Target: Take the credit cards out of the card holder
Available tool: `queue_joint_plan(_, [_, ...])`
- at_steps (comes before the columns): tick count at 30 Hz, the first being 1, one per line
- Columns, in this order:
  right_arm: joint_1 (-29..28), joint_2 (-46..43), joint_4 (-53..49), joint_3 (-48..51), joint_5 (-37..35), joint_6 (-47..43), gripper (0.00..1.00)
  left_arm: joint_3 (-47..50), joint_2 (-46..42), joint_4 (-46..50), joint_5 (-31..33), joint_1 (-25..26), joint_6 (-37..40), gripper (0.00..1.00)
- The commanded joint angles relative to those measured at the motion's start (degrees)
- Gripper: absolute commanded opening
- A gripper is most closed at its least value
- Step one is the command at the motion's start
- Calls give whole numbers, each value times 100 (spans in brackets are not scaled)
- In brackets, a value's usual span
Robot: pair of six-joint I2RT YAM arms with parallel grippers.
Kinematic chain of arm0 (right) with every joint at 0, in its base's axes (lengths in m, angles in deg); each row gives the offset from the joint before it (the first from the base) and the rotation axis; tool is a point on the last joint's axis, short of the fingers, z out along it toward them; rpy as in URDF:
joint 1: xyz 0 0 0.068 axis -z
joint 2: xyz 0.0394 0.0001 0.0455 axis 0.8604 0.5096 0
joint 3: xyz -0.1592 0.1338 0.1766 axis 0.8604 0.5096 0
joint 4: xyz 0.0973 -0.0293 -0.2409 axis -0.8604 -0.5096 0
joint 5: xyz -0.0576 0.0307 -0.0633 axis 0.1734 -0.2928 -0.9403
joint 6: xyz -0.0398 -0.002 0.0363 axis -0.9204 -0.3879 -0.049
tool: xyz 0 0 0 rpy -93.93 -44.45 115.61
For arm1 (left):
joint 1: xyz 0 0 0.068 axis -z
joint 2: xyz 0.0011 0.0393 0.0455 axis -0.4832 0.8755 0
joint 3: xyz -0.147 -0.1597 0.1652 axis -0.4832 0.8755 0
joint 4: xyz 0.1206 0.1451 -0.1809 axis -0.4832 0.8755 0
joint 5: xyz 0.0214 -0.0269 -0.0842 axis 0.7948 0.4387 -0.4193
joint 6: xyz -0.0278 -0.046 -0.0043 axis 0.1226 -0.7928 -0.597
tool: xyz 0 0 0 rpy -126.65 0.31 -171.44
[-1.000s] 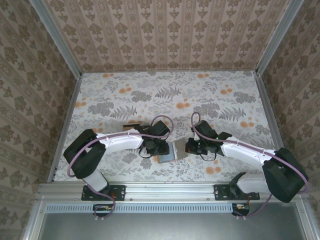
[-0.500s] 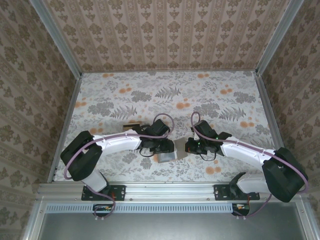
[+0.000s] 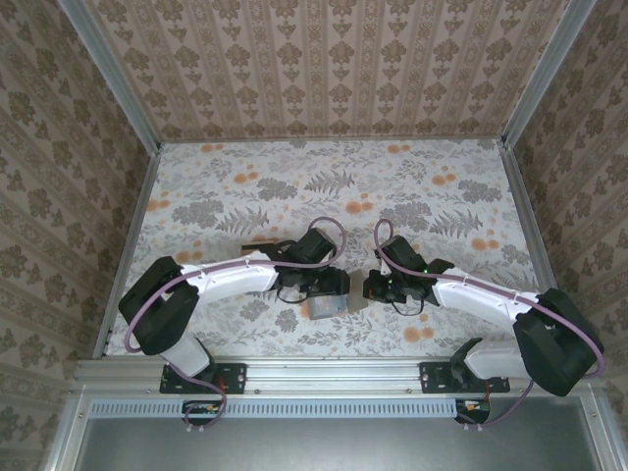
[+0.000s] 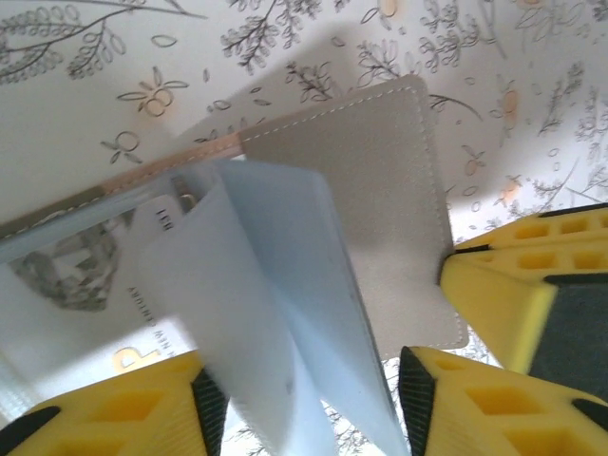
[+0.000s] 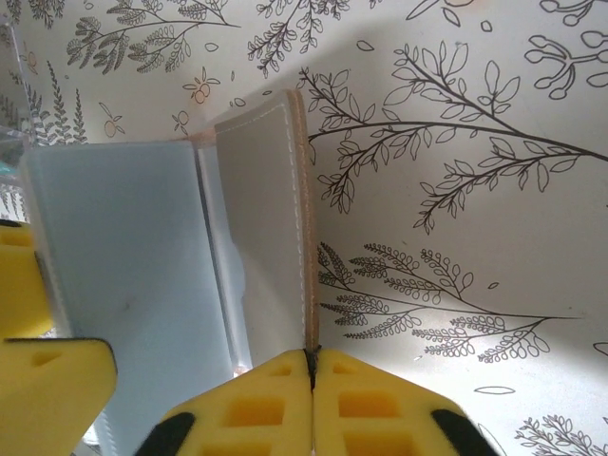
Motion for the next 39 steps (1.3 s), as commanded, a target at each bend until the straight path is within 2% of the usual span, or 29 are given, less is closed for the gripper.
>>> queue_joint_plan(1, [72,30,-129,52,-195,77,15,-127,47,-76,-173,-1,158,56])
queue_joint_plan(4, [131,6,-134,49,-195,51,15,-193,74,-57,-191,-8,200,56])
queue_joint_plan(10, [187,-24,-260,0,-245,12,25,-271,168,-52,-223,5,227,56])
queue_joint_plan(13, [206,-155,-431,-39,-437,-27,40,-276,147,-39,-193,-2,247,56])
queue_joint_plan(14, [228,-223,-495,-54,-503,-55,41,-279,122,-10,-153,-6,258,56])
queue_joint_plan(17, [276,-391,-529,-94,-508,-191,41,-197,-20,95,12,-54,210,56])
queue_joint_plan(19, [277,-402,-529,-176,-411,-315,40,-50,-166,165,171,-121,106,52])
queue_joint_plan(26, [242,-92,-300,-480,185,-666,37,690,-662,517,717,-263,-403,29])
queue_joint_plan(30, [198,203,-328,-670,335,-855,36,1021,-731,474,757,-264,-629,26])
queue_joint_plan(36, [186,721,-349,-815,588,-1001,35,1011,-510,258,678,-255,-535,25])
queue_joint_plan(39, [94,915,-191,-893,870,-1017,30,978,-445,237,726,-259,-507,23])
